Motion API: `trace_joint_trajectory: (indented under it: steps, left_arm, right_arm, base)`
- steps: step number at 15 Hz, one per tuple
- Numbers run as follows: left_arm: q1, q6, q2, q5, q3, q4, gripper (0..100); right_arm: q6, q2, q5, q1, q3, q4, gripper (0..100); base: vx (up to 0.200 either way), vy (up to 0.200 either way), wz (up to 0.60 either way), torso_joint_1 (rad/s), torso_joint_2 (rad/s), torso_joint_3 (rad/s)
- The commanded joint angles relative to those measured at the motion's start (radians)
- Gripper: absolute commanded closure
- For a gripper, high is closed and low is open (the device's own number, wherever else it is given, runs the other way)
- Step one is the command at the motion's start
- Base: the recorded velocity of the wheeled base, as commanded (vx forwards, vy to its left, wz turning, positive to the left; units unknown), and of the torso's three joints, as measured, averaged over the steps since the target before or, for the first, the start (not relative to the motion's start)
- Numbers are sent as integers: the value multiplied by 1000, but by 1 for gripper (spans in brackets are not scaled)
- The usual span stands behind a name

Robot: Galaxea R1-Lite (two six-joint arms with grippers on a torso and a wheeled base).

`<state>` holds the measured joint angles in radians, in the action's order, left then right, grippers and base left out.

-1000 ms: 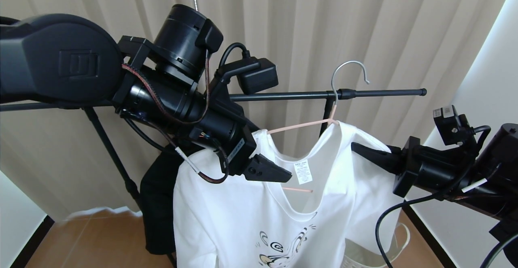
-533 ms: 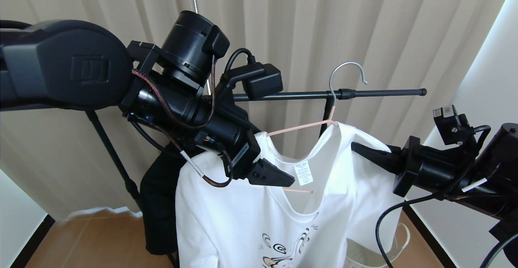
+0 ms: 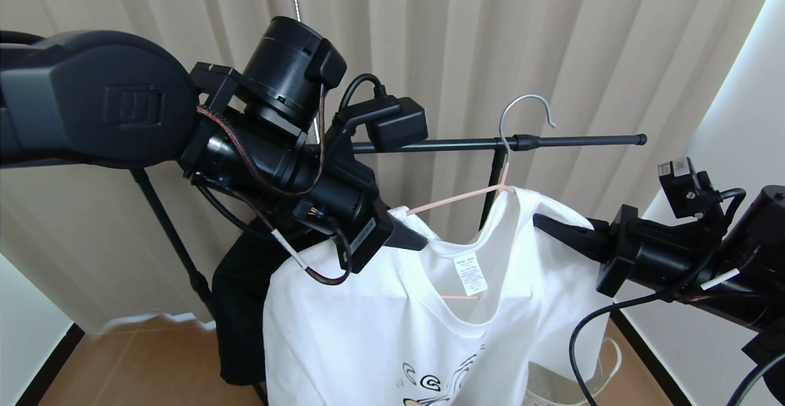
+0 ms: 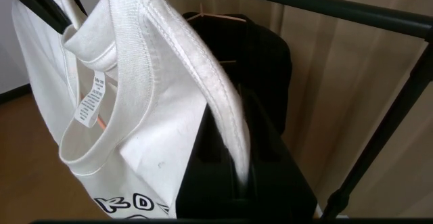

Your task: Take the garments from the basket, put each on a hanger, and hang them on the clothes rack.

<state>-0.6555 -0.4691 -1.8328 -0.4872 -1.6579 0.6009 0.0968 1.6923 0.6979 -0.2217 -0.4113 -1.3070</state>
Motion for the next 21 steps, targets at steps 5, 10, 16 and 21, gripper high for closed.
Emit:
trace_joint_trajectory:
  steps: [5, 10, 16, 21]
  left_arm:
    - [1, 1, 12, -1, 0, -1, 100]
    - [5, 0, 17, 1, 0, -4, 100]
    - [22, 1, 79, 2, 20, -24, 100]
    - [56, 10, 136, 4, 116, -95, 100]
  right_arm:
    - [1, -34, 6, -1, 14, -8, 100]
    - [4, -63, 8, -1, 16, 6, 0]
    - [4, -54, 8, 27, 8, 2, 0]
    - [3, -60, 6, 35, 6, -1, 0]
  base:
    - [0, 0, 0, 0, 0, 0]
    - [0, 0, 0, 0, 0, 0]
    - [0, 0, 0, 0, 0, 0]
    - [0, 0, 0, 0, 0, 0]
